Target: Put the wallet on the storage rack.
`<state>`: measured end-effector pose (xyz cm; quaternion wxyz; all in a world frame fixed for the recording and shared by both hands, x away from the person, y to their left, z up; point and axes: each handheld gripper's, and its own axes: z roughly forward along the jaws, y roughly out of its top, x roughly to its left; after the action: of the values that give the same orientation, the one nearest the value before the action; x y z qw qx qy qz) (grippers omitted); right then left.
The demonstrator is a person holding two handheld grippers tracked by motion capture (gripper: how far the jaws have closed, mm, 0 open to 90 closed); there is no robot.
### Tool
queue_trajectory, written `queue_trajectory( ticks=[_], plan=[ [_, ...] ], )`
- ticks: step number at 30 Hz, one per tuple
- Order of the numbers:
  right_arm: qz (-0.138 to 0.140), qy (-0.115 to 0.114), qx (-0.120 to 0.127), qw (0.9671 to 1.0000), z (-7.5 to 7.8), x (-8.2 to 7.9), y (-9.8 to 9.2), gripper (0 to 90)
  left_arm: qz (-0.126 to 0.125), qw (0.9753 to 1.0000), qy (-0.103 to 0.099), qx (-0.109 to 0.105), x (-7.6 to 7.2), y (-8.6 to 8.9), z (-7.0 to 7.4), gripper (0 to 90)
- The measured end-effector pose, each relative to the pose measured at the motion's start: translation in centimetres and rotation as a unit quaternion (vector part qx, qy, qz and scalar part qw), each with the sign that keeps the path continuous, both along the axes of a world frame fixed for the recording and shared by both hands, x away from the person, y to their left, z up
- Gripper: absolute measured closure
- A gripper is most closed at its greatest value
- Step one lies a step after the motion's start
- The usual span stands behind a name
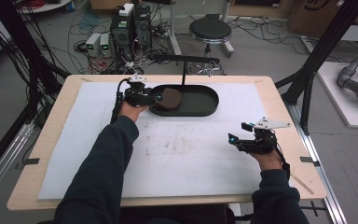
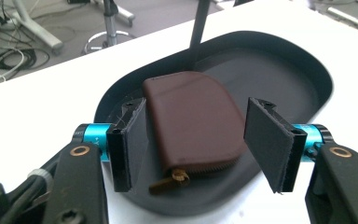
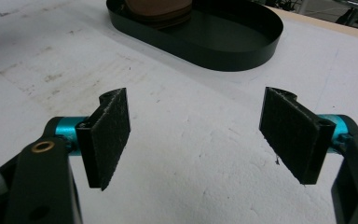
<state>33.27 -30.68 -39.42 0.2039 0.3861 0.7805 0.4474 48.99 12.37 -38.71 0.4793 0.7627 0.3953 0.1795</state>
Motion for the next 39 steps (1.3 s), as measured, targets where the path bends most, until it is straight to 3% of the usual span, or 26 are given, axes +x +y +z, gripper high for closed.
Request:
queue_trajectory(
  ticks=[1,2,4,5,7,11,14,20,26,39],
  plan=[
    [-0.002,-0.003,-0.004,1.0000,0.0,0.0,0.0,24.9,0.006,0.9999,-0.007,-0.011,-1.2,0.6,0.3,36.5],
    [-0.002,-0.003,-0.004,1.0000,0.0,0.0,0.0,24.9,0.006,0.9999,-0.007,-0.011,-1.2,0.6,0.3,34.7],
    [-0.009,-0.017,-0.038,0.9991,0.0,-0.2,0.4,24.6,0.008,0.9997,-0.014,-0.019,-2.4,1.3,0.6,29.6],
    [-0.009,-0.017,-0.038,0.9991,0.0,-0.2,0.4,24.6,0.011,0.9994,-0.022,-0.026,-3.1,1.6,0.7,29.6],
    [-0.012,-0.030,-0.049,0.9983,-0.1,-0.2,0.7,21.6,0.006,0.9978,-0.046,-0.047,-4.4,2.6,0.9,21.1],
    [-0.012,-0.032,-0.047,0.9983,-0.2,-0.2,0.7,21.6,0.009,0.9947,-0.077,-0.067,-7.0,4.3,1.0,19.7],
    [-0.014,-0.031,-0.042,0.9985,-0.2,-0.2,0.7,21.6,0.016,0.9928,-0.093,-0.074,-8.9,5.2,0.8,19.7],
    [-0.011,-0.033,-0.042,0.9985,-0.2,-0.3,0.9,21.6,0.013,0.9921,-0.108,-0.063,-12.1,6.2,-0.2,19.8],
    [-0.009,-0.032,-0.043,0.9986,-0.2,-0.4,1.1,21.6,0.014,0.9909,-0.117,-0.065,-13.9,7.3,-0.7,20.3],
    [-0.016,-0.029,-0.041,0.9986,-0.5,-0.4,0.8,21.6,0.022,0.9910,-0.115,-0.065,-15.4,8.8,-2.0,20.3]
  ],
)
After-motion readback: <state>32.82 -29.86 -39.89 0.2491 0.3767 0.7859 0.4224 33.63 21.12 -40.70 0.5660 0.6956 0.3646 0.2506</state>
